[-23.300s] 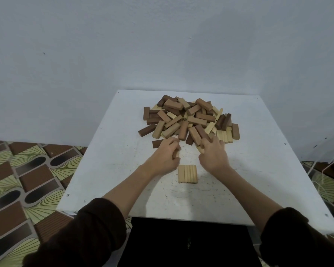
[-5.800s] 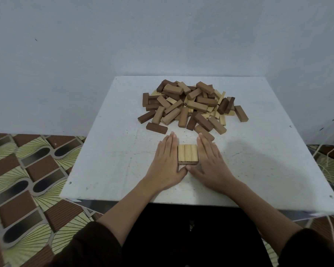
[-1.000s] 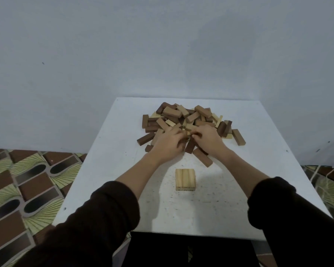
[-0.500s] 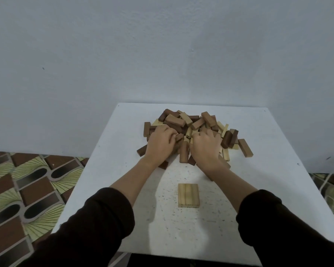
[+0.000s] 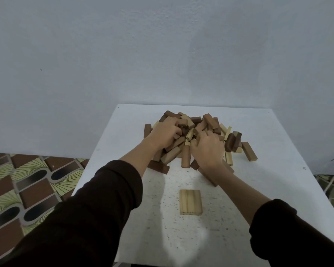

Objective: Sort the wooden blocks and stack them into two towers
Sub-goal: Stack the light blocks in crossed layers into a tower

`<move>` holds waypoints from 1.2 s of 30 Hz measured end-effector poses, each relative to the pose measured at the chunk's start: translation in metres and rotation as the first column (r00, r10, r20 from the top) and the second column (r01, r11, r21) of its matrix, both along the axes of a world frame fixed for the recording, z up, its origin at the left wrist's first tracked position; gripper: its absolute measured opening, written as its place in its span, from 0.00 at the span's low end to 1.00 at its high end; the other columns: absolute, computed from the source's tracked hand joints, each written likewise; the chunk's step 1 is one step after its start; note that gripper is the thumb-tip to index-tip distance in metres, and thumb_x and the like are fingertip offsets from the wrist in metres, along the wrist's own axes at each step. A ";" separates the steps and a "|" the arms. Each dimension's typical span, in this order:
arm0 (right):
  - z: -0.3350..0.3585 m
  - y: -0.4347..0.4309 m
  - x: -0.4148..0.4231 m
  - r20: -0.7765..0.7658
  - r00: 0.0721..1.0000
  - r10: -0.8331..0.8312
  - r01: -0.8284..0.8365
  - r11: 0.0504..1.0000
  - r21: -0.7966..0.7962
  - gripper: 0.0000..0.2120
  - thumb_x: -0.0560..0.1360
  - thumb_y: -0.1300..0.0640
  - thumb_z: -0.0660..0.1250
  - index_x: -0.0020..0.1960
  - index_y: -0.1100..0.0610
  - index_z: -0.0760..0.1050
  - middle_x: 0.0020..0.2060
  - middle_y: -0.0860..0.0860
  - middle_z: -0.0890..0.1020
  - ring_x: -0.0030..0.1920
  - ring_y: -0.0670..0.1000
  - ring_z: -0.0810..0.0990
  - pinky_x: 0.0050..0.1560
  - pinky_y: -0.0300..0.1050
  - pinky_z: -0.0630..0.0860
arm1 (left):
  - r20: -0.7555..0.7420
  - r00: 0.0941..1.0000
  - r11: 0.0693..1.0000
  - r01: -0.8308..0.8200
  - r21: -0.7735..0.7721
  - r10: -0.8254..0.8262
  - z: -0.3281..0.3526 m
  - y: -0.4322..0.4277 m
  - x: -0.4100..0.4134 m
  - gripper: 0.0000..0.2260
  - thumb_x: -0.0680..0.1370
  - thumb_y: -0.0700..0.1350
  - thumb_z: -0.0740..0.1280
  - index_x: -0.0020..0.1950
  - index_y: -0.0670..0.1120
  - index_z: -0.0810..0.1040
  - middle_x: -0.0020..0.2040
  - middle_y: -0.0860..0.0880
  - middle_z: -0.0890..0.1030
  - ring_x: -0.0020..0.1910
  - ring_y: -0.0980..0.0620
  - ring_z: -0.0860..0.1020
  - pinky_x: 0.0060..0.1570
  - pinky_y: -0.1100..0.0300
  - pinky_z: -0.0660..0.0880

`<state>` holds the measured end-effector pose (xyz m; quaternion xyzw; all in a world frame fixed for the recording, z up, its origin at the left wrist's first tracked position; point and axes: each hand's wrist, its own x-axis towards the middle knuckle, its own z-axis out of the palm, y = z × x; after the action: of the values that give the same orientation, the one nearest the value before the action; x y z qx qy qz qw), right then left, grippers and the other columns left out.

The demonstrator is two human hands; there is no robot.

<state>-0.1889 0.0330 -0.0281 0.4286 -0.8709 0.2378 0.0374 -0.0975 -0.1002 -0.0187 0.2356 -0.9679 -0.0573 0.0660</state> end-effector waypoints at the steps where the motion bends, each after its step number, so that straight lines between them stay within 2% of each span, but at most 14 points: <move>1: 0.002 0.000 -0.001 0.002 1.000 0.000 0.000 1.000 -0.012 0.11 0.76 0.57 0.60 0.51 0.62 0.76 0.47 0.57 0.79 0.50 0.57 0.75 0.47 0.51 0.72 | 0.028 1.000 1.000 -0.005 -0.007 0.006 0.001 0.001 -0.001 0.12 0.78 0.39 0.62 0.60 0.43 0.79 0.67 0.46 0.69 0.68 0.47 0.64 0.61 0.56 0.66; 3: 0.007 0.001 -0.003 0.038 0.999 -0.001 0.003 0.999 -0.037 0.12 0.78 0.55 0.58 0.51 0.62 0.76 0.46 0.56 0.78 0.49 0.55 0.75 0.45 0.49 0.73 | 0.054 0.998 0.999 0.020 -0.040 -0.018 0.002 0.001 -0.004 0.11 0.78 0.39 0.62 0.58 0.43 0.79 0.68 0.47 0.69 0.68 0.47 0.63 0.60 0.56 0.65; 6: 0.014 0.003 -0.006 0.218 0.975 0.049 -0.018 0.990 -0.143 0.07 0.77 0.57 0.59 0.43 0.59 0.71 0.42 0.53 0.73 0.44 0.51 0.70 0.41 0.45 0.66 | -0.008 0.999 0.998 0.053 -0.035 -0.054 -0.005 -0.004 -0.003 0.09 0.75 0.36 0.64 0.53 0.41 0.79 0.63 0.46 0.74 0.62 0.45 0.68 0.49 0.51 0.70; 10: 0.023 0.006 -0.007 0.565 0.818 0.110 0.066 0.957 -0.283 0.07 0.77 0.63 0.57 0.45 0.60 0.73 0.36 0.50 0.74 0.34 0.47 0.70 0.31 0.34 0.67 | -0.293 0.945 0.973 -0.080 0.217 0.143 0.001 0.003 -0.002 0.10 0.76 0.38 0.64 0.55 0.43 0.78 0.52 0.51 0.77 0.53 0.54 0.73 0.45 0.63 0.68; 13: 0.024 0.006 -0.005 0.734 0.672 0.101 0.170 0.943 -0.286 0.13 0.77 0.63 0.54 0.49 0.69 0.75 0.35 0.54 0.73 0.34 0.50 0.69 0.34 0.41 0.68 | -0.455 0.799 0.834 -0.103 0.542 0.394 0.009 0.020 0.009 0.01 0.76 0.40 0.68 0.46 0.44 0.78 0.43 0.54 0.77 0.40 0.63 0.73 0.39 0.75 0.68; 16: 0.027 0.005 0.008 0.803 0.584 0.118 0.197 0.939 -0.281 0.12 0.79 0.63 0.55 0.52 0.62 0.77 0.37 0.52 0.76 0.35 0.48 0.73 0.38 0.42 0.71 | -0.465 0.709 0.638 0.026 0.769 0.530 0.006 0.039 0.025 0.04 0.76 0.40 0.69 0.48 0.48 0.80 0.37 0.52 0.77 0.35 0.58 0.73 0.39 0.68 0.71; 18: 0.031 0.006 0.020 0.797 0.585 0.154 0.138 0.949 -0.284 0.11 0.80 0.62 0.56 0.53 0.59 0.77 0.38 0.51 0.77 0.36 0.46 0.74 0.36 0.37 0.72 | -0.448 0.668 0.497 0.134 0.858 0.594 0.002 0.050 0.036 0.06 0.77 0.39 0.68 0.53 0.45 0.81 0.39 0.52 0.78 0.37 0.58 0.76 0.41 0.67 0.75; 20: 0.033 0.008 0.034 0.805 0.560 0.194 0.077 0.956 -0.284 0.10 0.80 0.62 0.57 0.52 0.59 0.77 0.38 0.52 0.79 0.36 0.46 0.75 0.38 0.37 0.75 | -0.405 0.649 0.368 0.202 0.908 0.644 -0.003 0.056 0.050 0.08 0.77 0.39 0.67 0.56 0.42 0.80 0.44 0.48 0.81 0.43 0.53 0.79 0.48 0.61 0.78; 22: 0.031 0.012 0.047 0.817 0.528 0.232 0.022 0.958 -0.286 0.10 0.80 0.62 0.57 0.53 0.61 0.77 0.39 0.55 0.80 0.37 0.48 0.76 0.39 0.41 0.76 | -0.396 0.644 0.325 0.233 0.917 0.655 -0.008 0.059 0.064 0.07 0.78 0.40 0.66 0.54 0.43 0.80 0.46 0.46 0.81 0.46 0.49 0.79 0.49 0.56 0.77; 25: 0.026 0.014 0.063 0.809 0.532 0.250 -0.038 0.962 -0.272 0.10 0.80 0.65 0.58 0.52 0.63 0.77 0.37 0.54 0.79 0.34 0.47 0.75 0.33 0.36 0.73 | -0.372 0.609 0.244 0.285 0.927 0.700 -0.010 0.066 0.085 0.06 0.78 0.37 0.65 0.53 0.37 0.78 0.44 0.44 0.80 0.40 0.52 0.80 0.40 0.63 0.77; 30: 0.018 0.014 0.085 0.857 0.452 0.246 -0.056 0.967 -0.248 0.07 0.79 0.67 0.59 0.50 0.64 0.75 0.39 0.55 0.79 0.36 0.47 0.77 0.37 0.36 0.76 | -0.369 0.635 0.274 0.247 0.930 0.679 -0.018 0.067 0.118 0.05 0.77 0.37 0.66 0.50 0.38 0.79 0.45 0.41 0.79 0.43 0.47 0.78 0.48 0.55 0.78; 32: 0.014 0.015 0.091 0.862 0.449 0.233 -0.055 0.971 -0.233 0.07 0.78 0.68 0.59 0.46 0.62 0.74 0.38 0.54 0.78 0.35 0.48 0.77 0.37 0.38 0.75 | -0.346 0.654 0.286 0.202 0.937 0.673 -0.018 0.066 0.131 0.04 0.77 0.38 0.67 0.49 0.38 0.79 0.43 0.43 0.80 0.41 0.50 0.79 0.43 0.60 0.78; 34: 0.009 0.015 0.096 0.853 0.481 0.204 -0.074 0.979 -0.192 0.09 0.77 0.69 0.59 0.41 0.61 0.74 0.36 0.53 0.76 0.34 0.50 0.75 0.37 0.43 0.74 | -0.312 0.708 0.328 0.119 0.937 0.634 -0.018 0.065 0.144 0.03 0.76 0.39 0.68 0.46 0.40 0.80 0.40 0.46 0.80 0.37 0.54 0.78 0.39 0.66 0.76; 36: 0.001 0.014 0.099 0.803 0.577 0.146 -0.131 0.988 -0.085 0.09 0.76 0.67 0.59 0.38 0.63 0.74 0.34 0.55 0.75 0.35 0.52 0.73 0.37 0.47 0.71 | -0.238 0.787 0.388 -0.002 0.922 0.569 -0.021 0.062 0.156 0.01 0.76 0.38 0.69 0.44 0.42 0.80 0.40 0.46 0.79 0.38 0.53 0.76 0.38 0.66 0.74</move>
<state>-0.0894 0.0472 -0.0272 0.3404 -0.7550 0.4154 -0.3763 0.0589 -0.0378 -0.0400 0.3799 -0.6718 -0.6030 0.2020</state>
